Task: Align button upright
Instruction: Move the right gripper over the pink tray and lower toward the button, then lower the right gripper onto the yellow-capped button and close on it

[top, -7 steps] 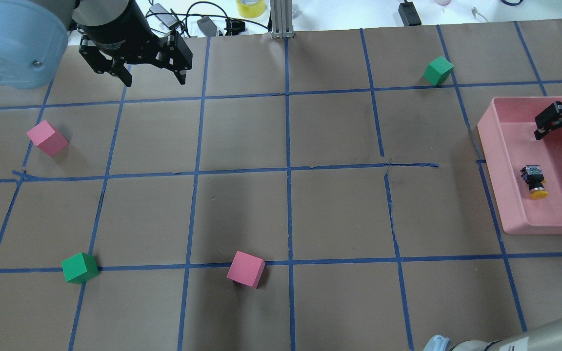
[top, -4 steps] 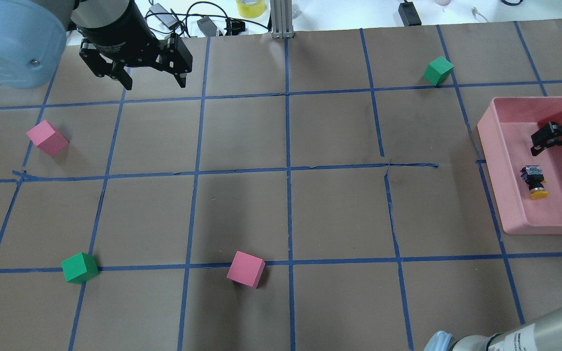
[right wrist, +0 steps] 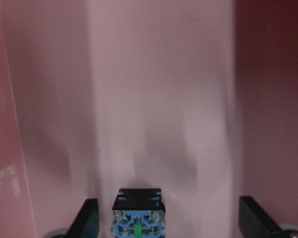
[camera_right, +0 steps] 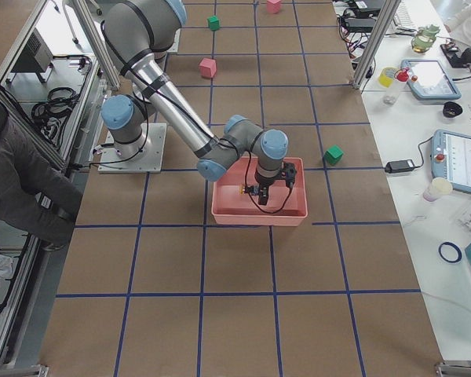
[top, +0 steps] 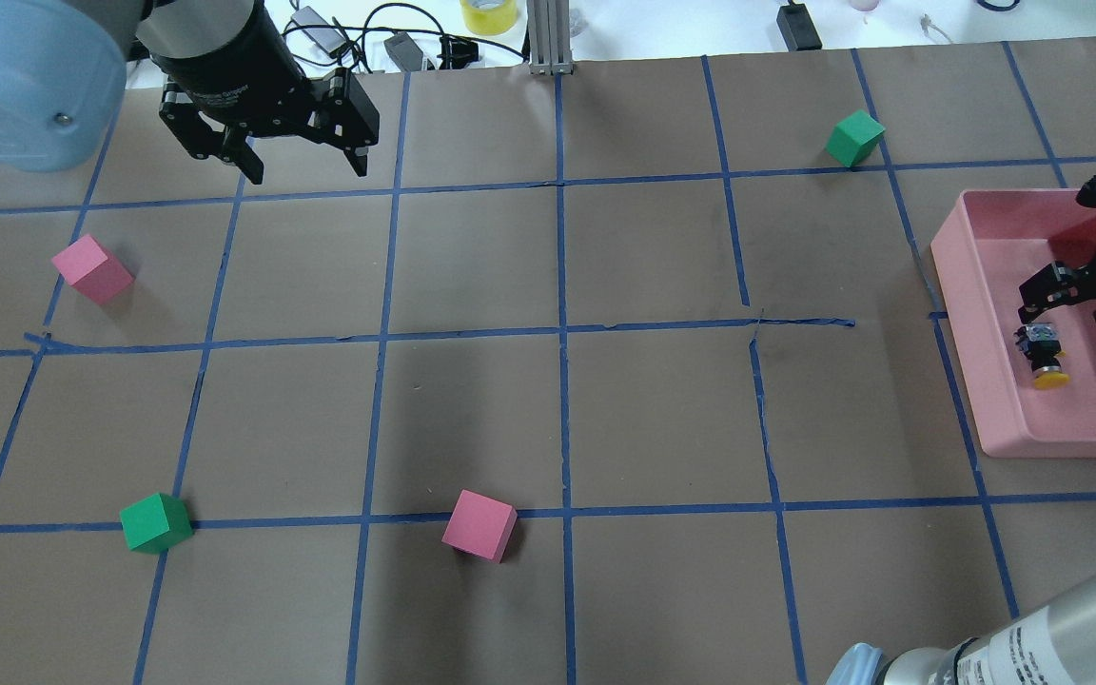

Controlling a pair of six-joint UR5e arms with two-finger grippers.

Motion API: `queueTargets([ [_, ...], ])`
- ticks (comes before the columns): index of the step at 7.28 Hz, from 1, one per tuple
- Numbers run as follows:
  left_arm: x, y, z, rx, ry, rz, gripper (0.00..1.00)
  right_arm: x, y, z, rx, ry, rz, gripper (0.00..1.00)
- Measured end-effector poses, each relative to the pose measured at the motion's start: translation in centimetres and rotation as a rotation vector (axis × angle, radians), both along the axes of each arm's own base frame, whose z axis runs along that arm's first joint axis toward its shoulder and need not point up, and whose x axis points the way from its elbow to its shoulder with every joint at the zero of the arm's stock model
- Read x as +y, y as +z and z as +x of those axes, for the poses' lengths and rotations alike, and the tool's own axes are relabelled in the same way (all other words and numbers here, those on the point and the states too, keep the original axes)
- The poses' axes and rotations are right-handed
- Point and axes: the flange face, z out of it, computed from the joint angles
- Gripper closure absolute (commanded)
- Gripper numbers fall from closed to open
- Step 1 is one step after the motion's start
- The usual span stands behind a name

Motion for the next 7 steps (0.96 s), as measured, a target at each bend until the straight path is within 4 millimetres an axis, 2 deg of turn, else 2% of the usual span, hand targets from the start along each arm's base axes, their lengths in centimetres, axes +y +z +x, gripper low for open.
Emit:
queueTargets([
  [3, 0.0, 0.0, 0.0, -0.005, 0.008, 0.001, 0.0, 0.1, -1.4, 0.1, -0.015, -0.004, 0.015, 0.0],
  [7, -0.1, 0.0, 0.1, -0.006, 0.003, -0.004, 0.0, 0.0, -1.8, 0.3, -0.03, -0.01, -0.001, 0.0],
])
